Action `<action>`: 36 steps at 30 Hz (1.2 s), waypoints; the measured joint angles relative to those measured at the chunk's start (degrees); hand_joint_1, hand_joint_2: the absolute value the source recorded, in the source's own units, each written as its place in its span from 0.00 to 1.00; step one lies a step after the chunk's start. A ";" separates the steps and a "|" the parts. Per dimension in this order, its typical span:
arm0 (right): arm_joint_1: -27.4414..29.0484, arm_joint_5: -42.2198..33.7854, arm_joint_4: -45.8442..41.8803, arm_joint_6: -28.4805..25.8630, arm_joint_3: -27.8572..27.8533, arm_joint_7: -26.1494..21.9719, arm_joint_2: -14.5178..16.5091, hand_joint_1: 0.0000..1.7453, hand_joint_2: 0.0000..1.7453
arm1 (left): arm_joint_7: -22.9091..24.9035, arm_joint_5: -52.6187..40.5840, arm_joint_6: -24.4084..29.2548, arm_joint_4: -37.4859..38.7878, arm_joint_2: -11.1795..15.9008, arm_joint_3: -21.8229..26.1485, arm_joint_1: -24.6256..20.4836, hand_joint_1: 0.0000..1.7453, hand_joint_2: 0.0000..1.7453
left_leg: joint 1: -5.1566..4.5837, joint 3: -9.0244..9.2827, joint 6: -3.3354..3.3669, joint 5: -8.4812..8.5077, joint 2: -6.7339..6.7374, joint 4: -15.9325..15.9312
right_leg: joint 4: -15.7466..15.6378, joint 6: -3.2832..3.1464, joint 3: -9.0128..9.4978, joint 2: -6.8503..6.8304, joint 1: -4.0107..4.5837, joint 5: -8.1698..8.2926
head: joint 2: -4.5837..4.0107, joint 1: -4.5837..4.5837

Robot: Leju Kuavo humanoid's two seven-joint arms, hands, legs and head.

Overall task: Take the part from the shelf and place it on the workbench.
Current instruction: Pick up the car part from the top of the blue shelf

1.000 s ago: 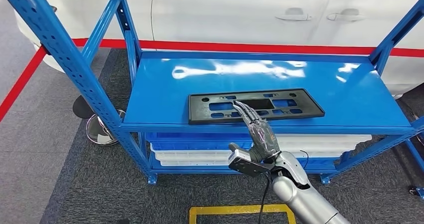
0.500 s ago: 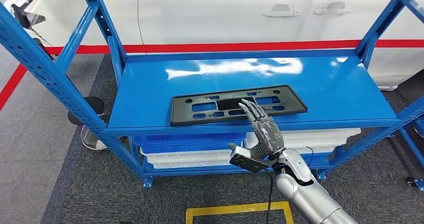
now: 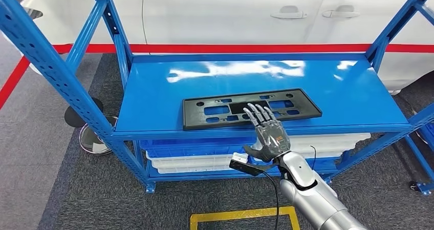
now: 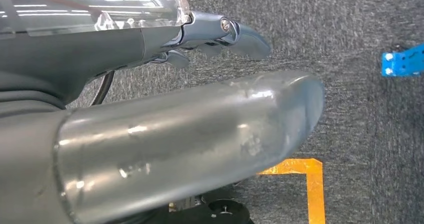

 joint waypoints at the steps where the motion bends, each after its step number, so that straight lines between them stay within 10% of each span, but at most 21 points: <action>1: -0.02 1.42 0.33 -0.73 0.00 0.82 0.02 0.00 1.00 | 0.02 -0.20 -0.28 0.00 0.03 0.04 0.01 0.00 0.00 | 0.00 0.05 -0.03 -0.02 0.00 0.01 | -1.16 -0.03 0.43 -0.02 -0.08 1.32 | 0.00 0.00; 5: -1.28 10.19 2.49 -6.15 -0.01 3.80 0.27 0.00 1.00 | 0.14 -1.31 -1.88 0.00 0.01 0.06 -0.20 0.00 0.00 | -0.12 0.25 -0.62 -0.13 0.13 -0.06 | -14.36 -1.10 6.55 -1.30 0.51 7.33 | 0.00 -0.01; 9: -2.26 11.45 4.90 -7.80 -0.37 2.29 0.48 0.00 1.00 | 0.16 -1.63 -2.13 0.00 0.00 0.01 -0.43 0.00 0.00 | -0.12 0.29 -2.00 -0.36 0.45 -0.15 | -16.67 -2.09 7.54 -1.36 0.81 7.44 | 0.00 -0.02; 12: -2.90 10.48 5.81 -7.92 -0.83 1.35 0.41 0.00 1.00 | 0.86 -1.95 -2.20 0.00 0.03 -0.07 -0.66 0.00 0.00 | -0.12 -2.51 -2.68 -3.86 0.36 6.07 | -17.52 -2.89 8.22 -1.51 0.66 7.57 | 0.00 -0.01; 14: -3.17 9.50 6.35 -7.94 -1.40 0.90 0.33 0.00 1.00 | 1.56 -2.14 -2.34 0.00 0.03 -0.08 -0.71 0.00 0.00 | -0.13 -6.24 -2.87 -6.68 0.36 13.17 | -17.33 -3.25 8.28 -1.53 0.85 7.29 | 0.00 -0.01; 16: -3.29 8.61 6.87 -7.93 -1.98 0.47 0.31 0.00 1.00 | 2.37 -2.45 -2.36 0.00 0.03 -0.13 -0.73 0.00 0.00 | -0.12 -7.34 -2.97 -5.86 0.37 14.64 | -17.00 -3.29 8.45 -1.44 0.95 6.91 | 0.00 -0.02; 20: -4.40 7.41 7.69 -7.54 -2.95 0.14 0.28 0.00 1.00 | 4.81 -3.25 -1.98 0.00 -0.02 -0.46 -1.69 0.00 0.00 | -0.18 -1.94 -2.26 0.17 -0.23 2.46 | -15.78 -2.37 8.78 -1.04 1.10 5.61 | 0.00 -0.01; 25: -5.53 6.54 8.57 -7.33 -3.83 -0.17 0.61 0.00 1.00 | 5.75 -3.74 -2.01 0.00 -0.17 -1.16 -2.62 0.00 0.00 | -0.08 -0.26 -0.47 -0.10 -0.58 0.18 | -13.72 -1.20 8.51 -0.45 0.77 4.99 | 0.00 -0.01; 30: -5.95 5.70 9.82 -7.33 -4.74 -0.66 1.87 0.00 1.00 | 5.75 -3.97 -2.13 0.00 -0.25 -1.30 -3.06 0.00 0.00 | 0.15 1.27 0.04 -0.86 -0.82 -0.32 | -0.28 -0.32 -0.31 -0.35 0.18 0.63 | 0.00 0.01; 34: -5.99 5.44 10.45 -7.32 -4.87 -0.88 2.27 0.00 1.00 | 5.72 -4.14 -1.95 0.00 -0.30 -1.32 -3.03 0.00 0.00 | 0.12 3.22 -0.32 -2.12 -0.86 -0.40 | -9.11 -1.26 1.44 -0.61 0.45 8.88 | 0.00 0.00; 36: -6.29 5.50 10.82 -7.17 -4.96 -0.93 2.52 0.00 1.00 | 5.70 -4.36 -1.78 0.00 -0.37 -1.38 -3.12 0.00 0.00 | 0.11 3.66 -0.88 -2.62 -0.80 -0.63 | -14.04 -2.16 3.32 -0.91 1.13 10.54 | 0.00 0.01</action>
